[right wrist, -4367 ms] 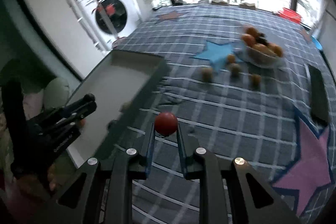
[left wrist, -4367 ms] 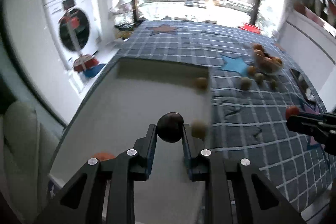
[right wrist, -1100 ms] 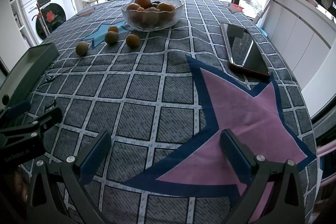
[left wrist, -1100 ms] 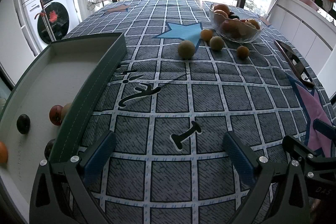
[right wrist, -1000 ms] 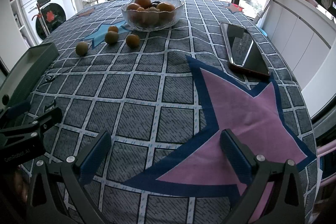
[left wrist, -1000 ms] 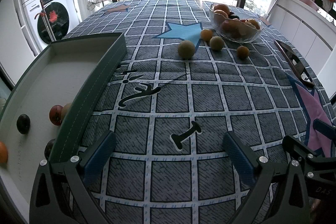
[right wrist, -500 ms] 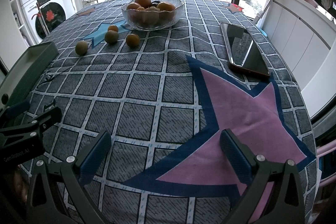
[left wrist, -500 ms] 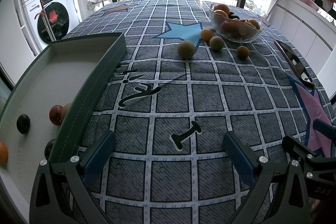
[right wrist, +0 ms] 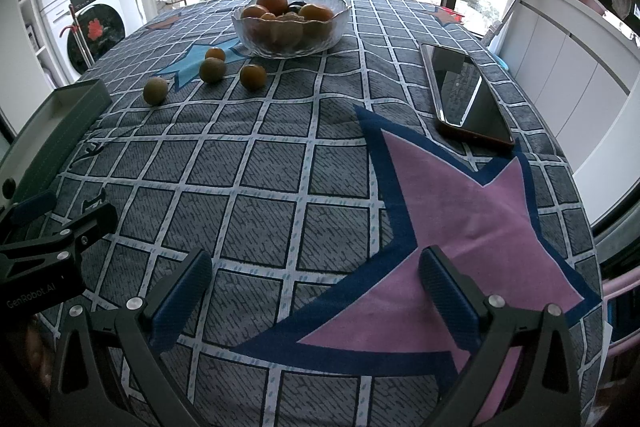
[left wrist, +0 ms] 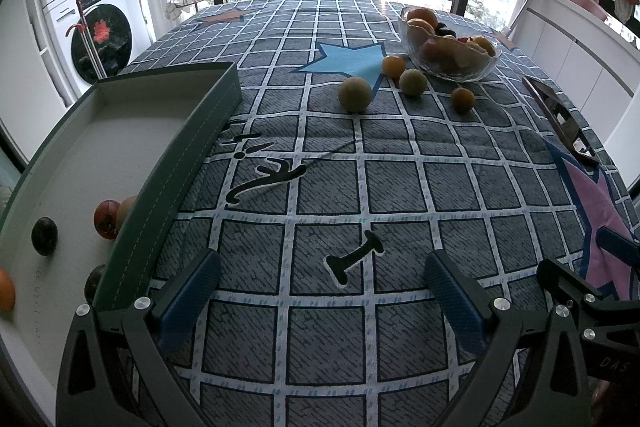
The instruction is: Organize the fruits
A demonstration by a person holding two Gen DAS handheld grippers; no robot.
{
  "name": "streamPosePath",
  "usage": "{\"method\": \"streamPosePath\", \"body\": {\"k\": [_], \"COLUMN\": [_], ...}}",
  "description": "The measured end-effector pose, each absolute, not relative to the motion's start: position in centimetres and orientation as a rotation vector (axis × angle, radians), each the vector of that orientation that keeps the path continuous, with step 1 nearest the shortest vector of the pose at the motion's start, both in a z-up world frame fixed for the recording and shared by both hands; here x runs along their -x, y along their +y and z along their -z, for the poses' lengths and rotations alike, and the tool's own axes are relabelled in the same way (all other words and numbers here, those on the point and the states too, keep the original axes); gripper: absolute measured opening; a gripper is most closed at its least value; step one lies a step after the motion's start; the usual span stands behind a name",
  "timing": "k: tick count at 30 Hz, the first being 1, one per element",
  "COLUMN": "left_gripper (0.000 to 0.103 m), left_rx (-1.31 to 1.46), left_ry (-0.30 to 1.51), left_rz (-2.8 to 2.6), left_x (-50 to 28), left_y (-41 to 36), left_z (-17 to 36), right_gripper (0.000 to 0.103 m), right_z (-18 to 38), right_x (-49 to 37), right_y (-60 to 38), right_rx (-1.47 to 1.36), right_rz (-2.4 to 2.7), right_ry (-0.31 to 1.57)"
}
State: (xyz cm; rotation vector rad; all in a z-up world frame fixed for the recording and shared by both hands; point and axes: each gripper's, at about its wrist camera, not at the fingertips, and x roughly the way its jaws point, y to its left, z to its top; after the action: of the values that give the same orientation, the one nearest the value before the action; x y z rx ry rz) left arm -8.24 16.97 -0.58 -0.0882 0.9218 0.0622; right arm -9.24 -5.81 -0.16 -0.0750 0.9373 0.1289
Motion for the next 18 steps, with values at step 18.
{"method": "streamPosePath", "body": {"k": [18], "left_gripper": [0.102], "left_rx": [0.088], "left_ry": [0.921], "left_rz": [-0.057], "left_x": [8.3], "left_y": [17.0], "left_z": [0.6], "right_gripper": [0.103], "right_z": [-2.0], "right_x": [5.9], "right_y": [-4.9], "right_rx": [0.019], "right_rz": [-0.193], "right_ry": [1.079]}}
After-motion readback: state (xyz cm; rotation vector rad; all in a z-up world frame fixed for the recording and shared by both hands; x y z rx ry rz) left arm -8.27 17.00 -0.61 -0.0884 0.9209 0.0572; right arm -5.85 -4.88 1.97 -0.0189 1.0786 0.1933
